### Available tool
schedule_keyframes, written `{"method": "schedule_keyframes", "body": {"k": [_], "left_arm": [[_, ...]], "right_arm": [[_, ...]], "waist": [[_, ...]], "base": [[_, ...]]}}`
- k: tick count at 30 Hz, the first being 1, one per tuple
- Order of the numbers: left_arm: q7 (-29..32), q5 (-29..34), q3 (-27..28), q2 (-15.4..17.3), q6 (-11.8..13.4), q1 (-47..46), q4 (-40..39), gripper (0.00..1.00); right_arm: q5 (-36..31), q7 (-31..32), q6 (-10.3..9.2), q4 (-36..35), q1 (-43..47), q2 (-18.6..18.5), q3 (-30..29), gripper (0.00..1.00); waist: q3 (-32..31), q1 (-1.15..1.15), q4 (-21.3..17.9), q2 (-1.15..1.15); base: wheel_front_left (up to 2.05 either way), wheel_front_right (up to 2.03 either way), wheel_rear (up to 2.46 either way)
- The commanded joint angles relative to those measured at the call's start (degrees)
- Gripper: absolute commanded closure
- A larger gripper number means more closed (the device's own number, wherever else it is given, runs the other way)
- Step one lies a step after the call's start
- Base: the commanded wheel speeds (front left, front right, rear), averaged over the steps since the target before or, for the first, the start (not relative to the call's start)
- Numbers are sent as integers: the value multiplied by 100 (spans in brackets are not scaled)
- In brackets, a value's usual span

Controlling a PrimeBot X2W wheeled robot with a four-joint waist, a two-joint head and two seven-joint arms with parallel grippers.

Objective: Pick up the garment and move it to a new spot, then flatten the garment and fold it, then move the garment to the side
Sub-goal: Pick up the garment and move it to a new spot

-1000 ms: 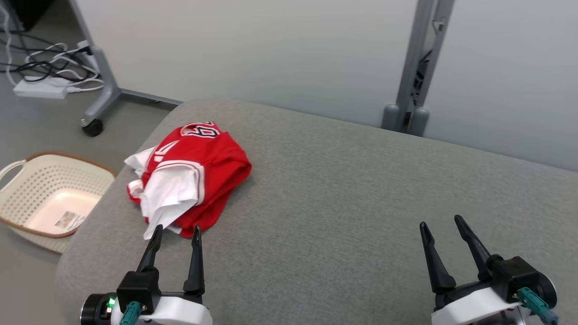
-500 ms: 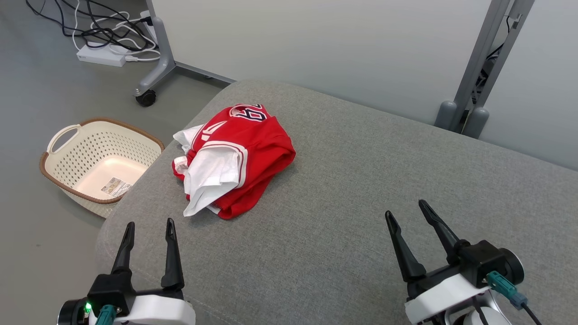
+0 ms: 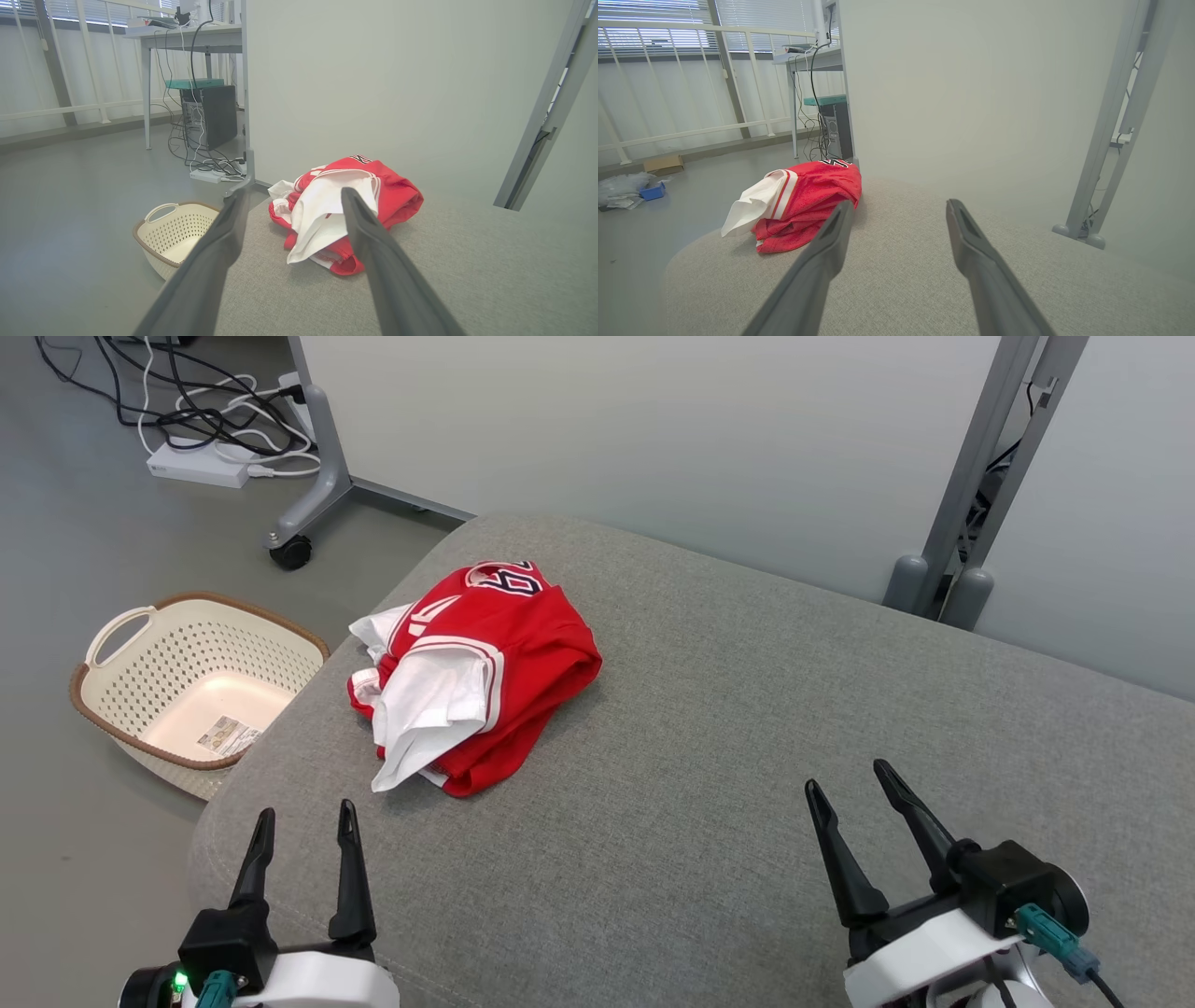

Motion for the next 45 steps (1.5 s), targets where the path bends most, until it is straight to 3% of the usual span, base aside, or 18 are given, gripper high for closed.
{"method": "schedule_keyframes", "body": {"k": [1, 6, 10, 16, 20, 26, 33, 40, 45], "left_arm": [[-8, -9, 53, 26, -50, -59, 44, 0], [-8, -176, 150, 26, -236, -191, 112, 0], [-8, -74, 222, 28, -647, -498, 283, 0], [-4, -193, 743, 48, -1331, -1415, 521, 0], [-4, -288, 845, 354, -1578, -2242, 1028, 0], [594, -1058, 7, 1136, -1660, -3518, 2232, 0], [2079, -2173, -1122, 1999, -1651, -4467, 3082, 0], [3160, -3194, -1946, 2555, -1652, -4851, 3179, 0], [3563, -3466, -2402, 2832, -1652, -5084, 3338, 0]], "right_arm": [[-25, -5, -2, -35, 108, -37, -54, 0], [-134, -4, -2, -136, 287, -37, -202, 0], [-235, -4, -2, -205, 453, -34, -417, 0], [-631, -4, -2, -431, 229, -44, -351, 0], [-889, -5, -2, -443, 16, -48, -366, 0], [-964, -4, -2, -472, -380, -92, -265, 0], [-1100, -4, -2, -542, -683, -102, -206, 0], [-1118, -5, -2, -522, -780, -72, -190, 0], [-1161, -5, -2, -520, -839, -65, -184, 0]], "waist": [[-28, 0, -22, 0], [-45, 0, -33, 0], [-8, 0, -16, 0], [594, 0, -374, 0], [1009, 0, -642, 0], [1560, 0, -1072, 0], [1996, 0, -1469, 0], [2234, 0, -1717, 0], [2345, 0, -1772, 0]], "base": [[0, 0, 0], [0, 0, 0], [0, 0, 0], [0, 0, 0], [0, 0, 0], [0, 0, 0], [0, 0, 0], [0, 0, 0], [0, 0, 0]]}}
